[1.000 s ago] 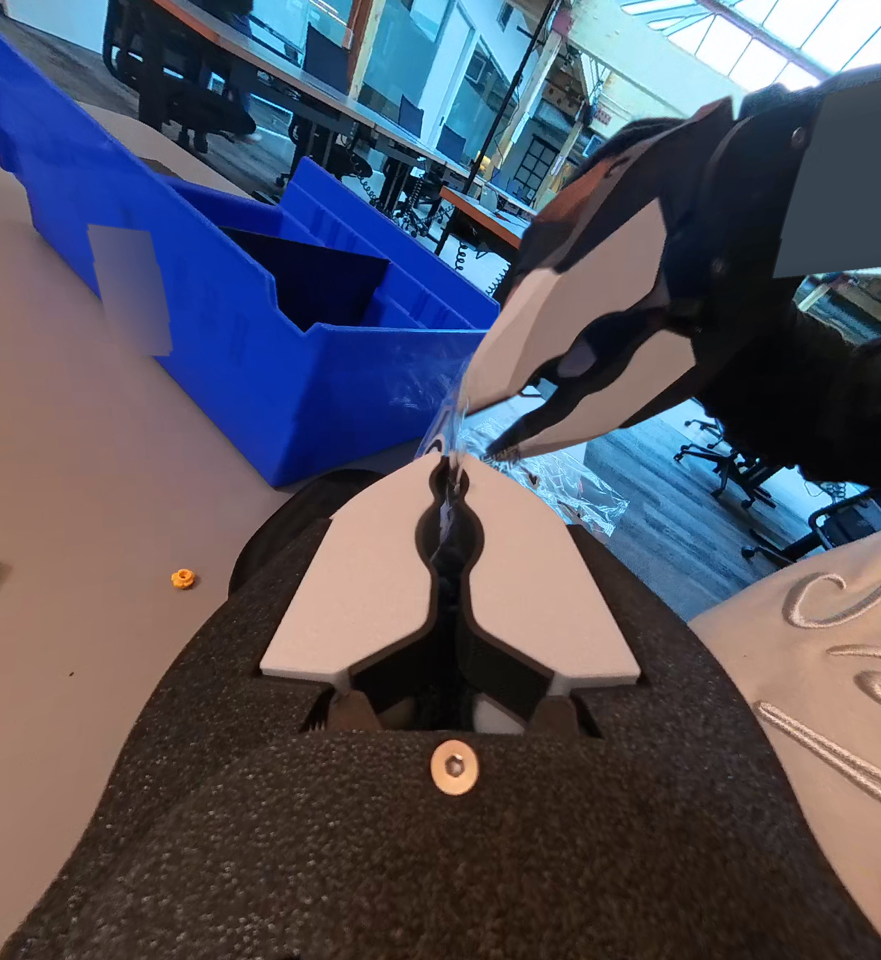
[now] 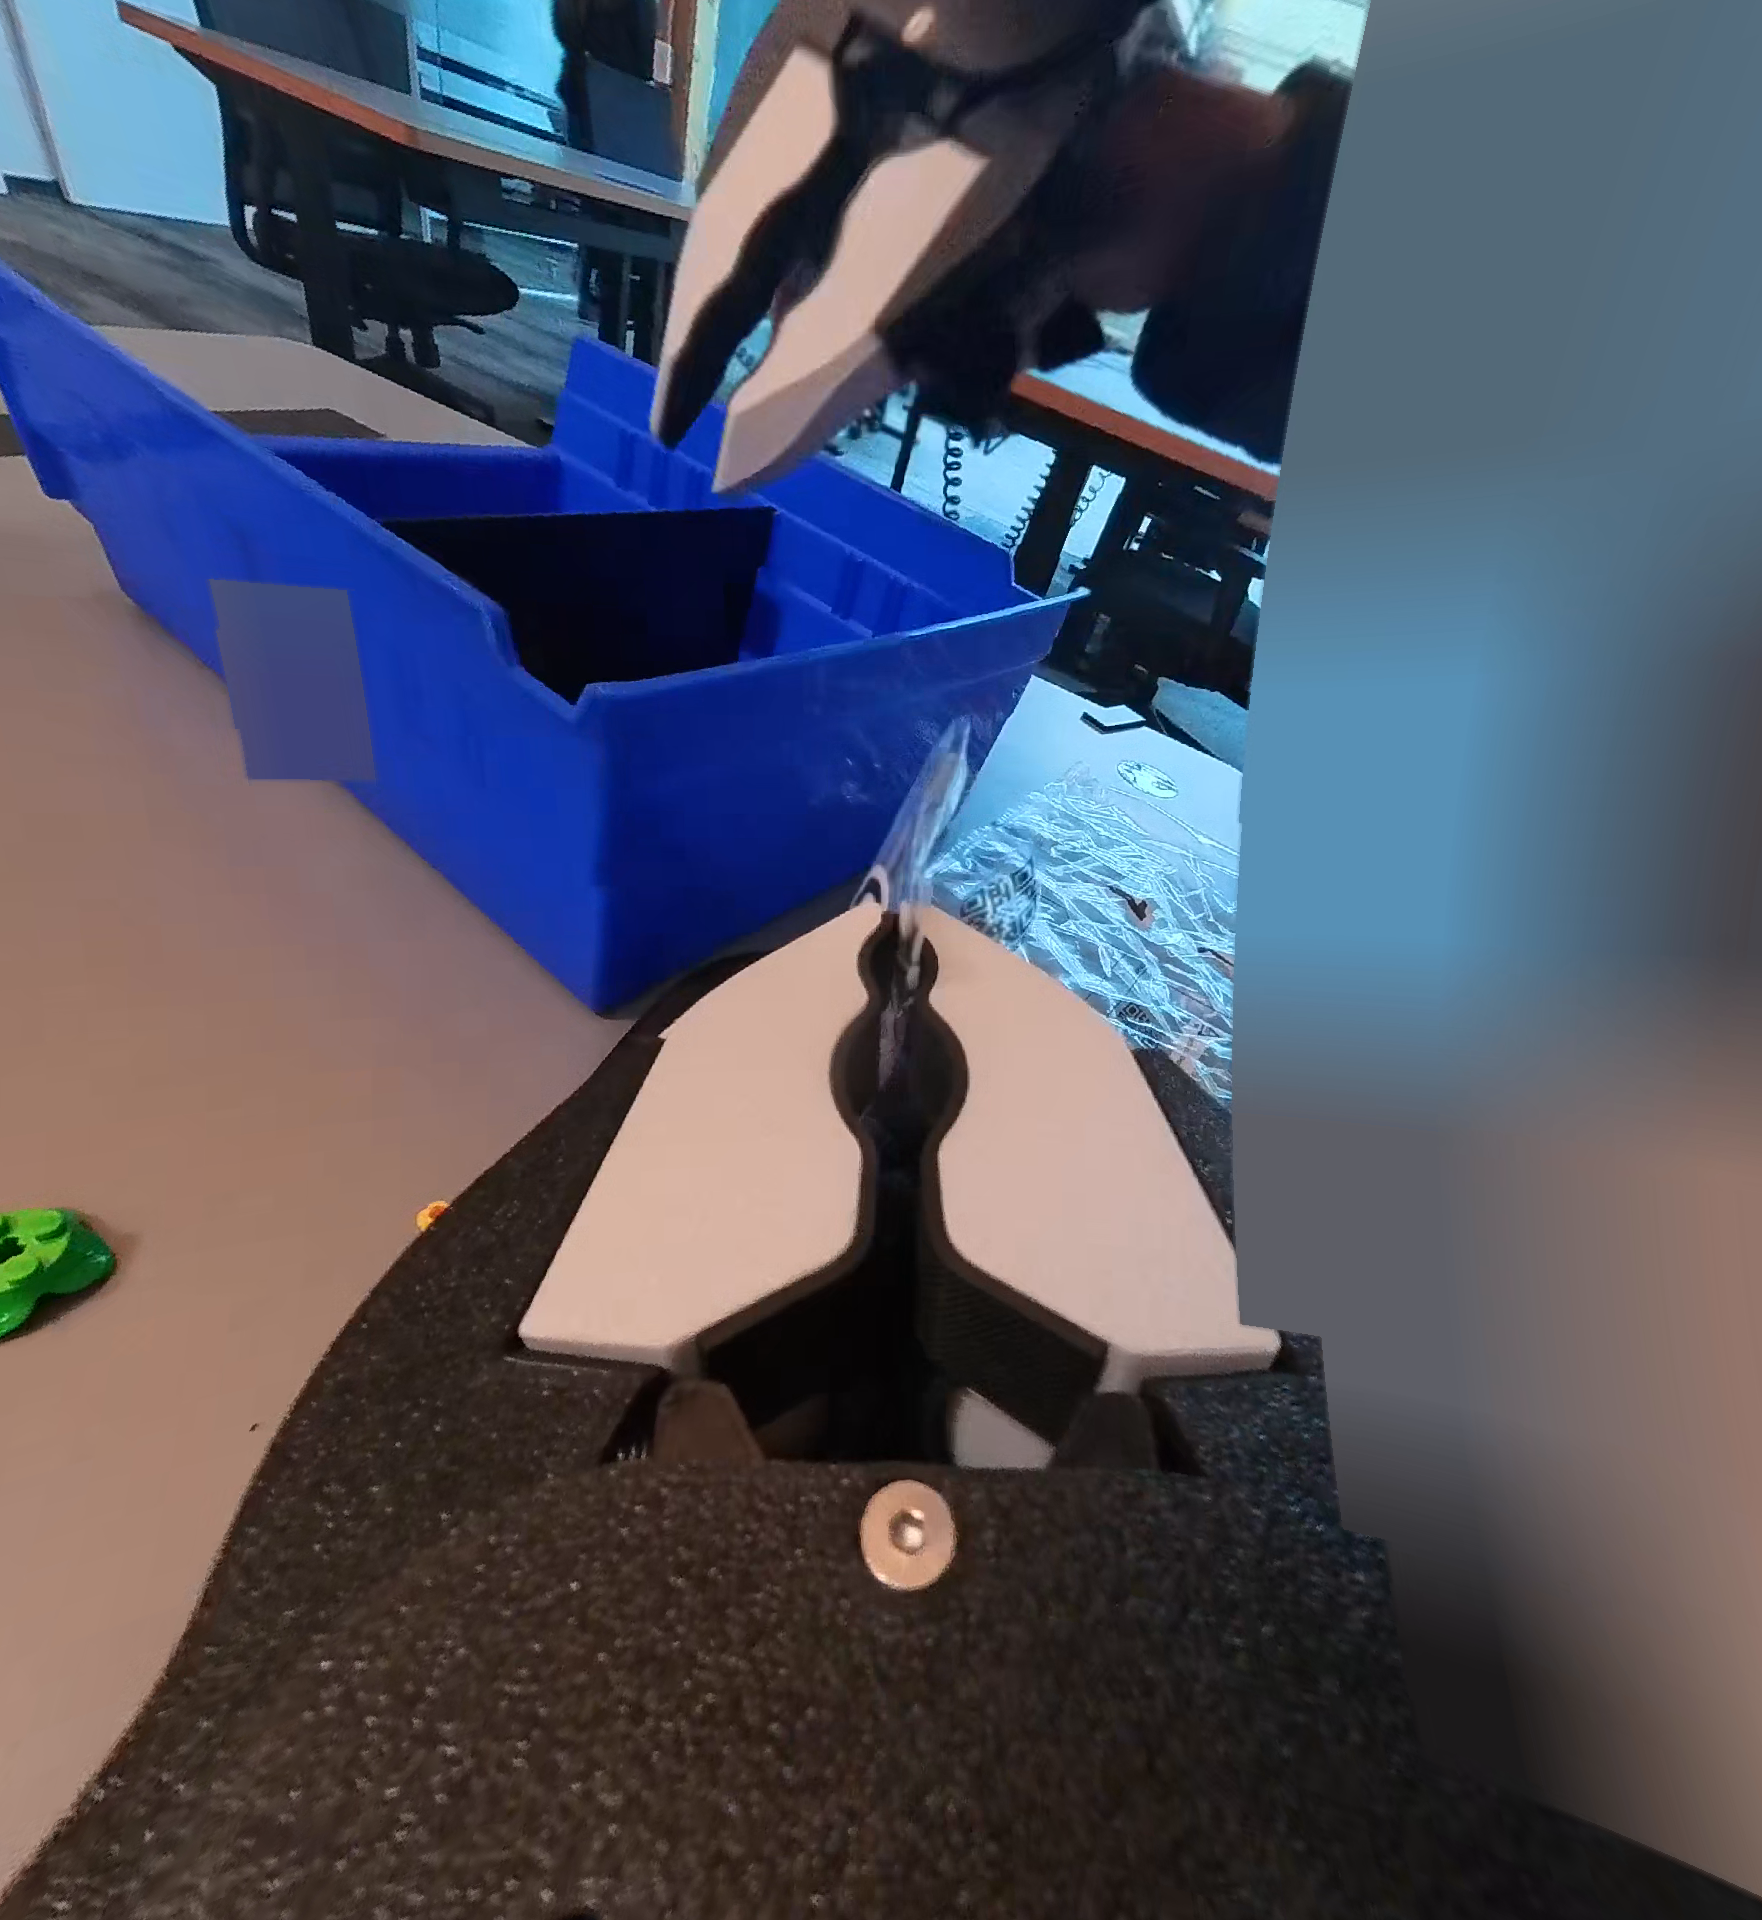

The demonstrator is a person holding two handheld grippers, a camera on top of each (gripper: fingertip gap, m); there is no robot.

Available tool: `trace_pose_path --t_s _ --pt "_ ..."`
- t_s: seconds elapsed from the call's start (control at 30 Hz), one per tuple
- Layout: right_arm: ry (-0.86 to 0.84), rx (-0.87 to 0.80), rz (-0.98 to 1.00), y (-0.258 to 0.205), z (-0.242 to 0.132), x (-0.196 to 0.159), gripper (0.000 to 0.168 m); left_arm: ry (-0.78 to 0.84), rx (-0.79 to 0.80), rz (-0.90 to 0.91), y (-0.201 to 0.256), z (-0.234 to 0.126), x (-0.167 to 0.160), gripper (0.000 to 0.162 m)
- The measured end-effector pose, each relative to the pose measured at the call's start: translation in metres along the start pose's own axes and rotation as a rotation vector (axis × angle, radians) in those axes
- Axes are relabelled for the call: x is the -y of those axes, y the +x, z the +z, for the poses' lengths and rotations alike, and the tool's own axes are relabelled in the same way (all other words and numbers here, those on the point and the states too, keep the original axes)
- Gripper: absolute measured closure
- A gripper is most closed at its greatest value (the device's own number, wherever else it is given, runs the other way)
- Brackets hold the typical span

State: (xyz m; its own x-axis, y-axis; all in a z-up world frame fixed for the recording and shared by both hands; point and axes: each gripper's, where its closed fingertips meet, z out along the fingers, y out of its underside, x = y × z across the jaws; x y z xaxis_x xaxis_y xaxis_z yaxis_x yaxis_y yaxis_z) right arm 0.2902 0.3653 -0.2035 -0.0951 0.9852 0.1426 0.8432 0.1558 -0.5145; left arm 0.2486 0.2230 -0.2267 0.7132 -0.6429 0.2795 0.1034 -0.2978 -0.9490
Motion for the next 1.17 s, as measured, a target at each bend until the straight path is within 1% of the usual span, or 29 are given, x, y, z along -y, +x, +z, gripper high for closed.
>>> trace_pose_path --t_s 0.03,0.07,0.13,0.2,0.33,0.43,0.53,0.73,0.83,1.03,1.1,1.17 --pt "-0.051 -0.011 0.080 0.009 0.007 -0.009 0.146 0.002 0.004 -0.004 -0.001 0.000 0.000 0.162" --pt "-0.082 0.006 0.135 0.011 0.013 -0.016 0.145 0.005 0.006 -0.009 -0.001 -0.001 0.000 0.162" --pt "-0.125 0.027 0.171 0.013 0.025 -0.023 0.144 0.013 0.012 -0.016 -0.002 -0.001 0.001 0.162" --pt "-0.168 0.032 0.127 0.013 0.035 -0.029 0.141 0.016 0.019 -0.018 -0.003 -0.002 0.001 0.162" --pt "-0.209 0.072 0.035 0.006 0.056 -0.028 0.141 0.017 0.027 -0.021 -0.004 -0.002 0.001 0.162" --pt "-0.289 0.068 0.005 0.009 0.073 -0.035 0.147 0.021 0.021 -0.024 -0.003 -0.002 0.001 0.162" --pt "-0.310 0.113 0.023 0.005 0.088 -0.037 0.152 0.020 0.017 -0.022 -0.002 0.000 0.000 0.162" --pt "-0.358 0.136 0.047 0.005 0.101 -0.047 0.158 0.023 0.009 -0.027 -0.002 0.001 0.000 0.162" --pt "-0.341 0.132 0.046 0.005 0.103 -0.047 0.162 0.023 0.008 -0.023 -0.002 0.001 0.001 0.162" --pt "-0.312 0.125 0.038 0.005 0.102 -0.045 0.163 0.025 0.019 -0.024 -0.004 0.001 0.001 0.162" --pt "-0.243 0.116 0.023 0.003 0.092 -0.032 0.163 0.023 0.027 -0.034 -0.006 0.001 0.001 0.162" --pt "-0.122 0.124 0.015 -0.009 0.069 -0.005 0.164 0.027 0.034 -0.037 -0.007 0.001 0.002 0.162"
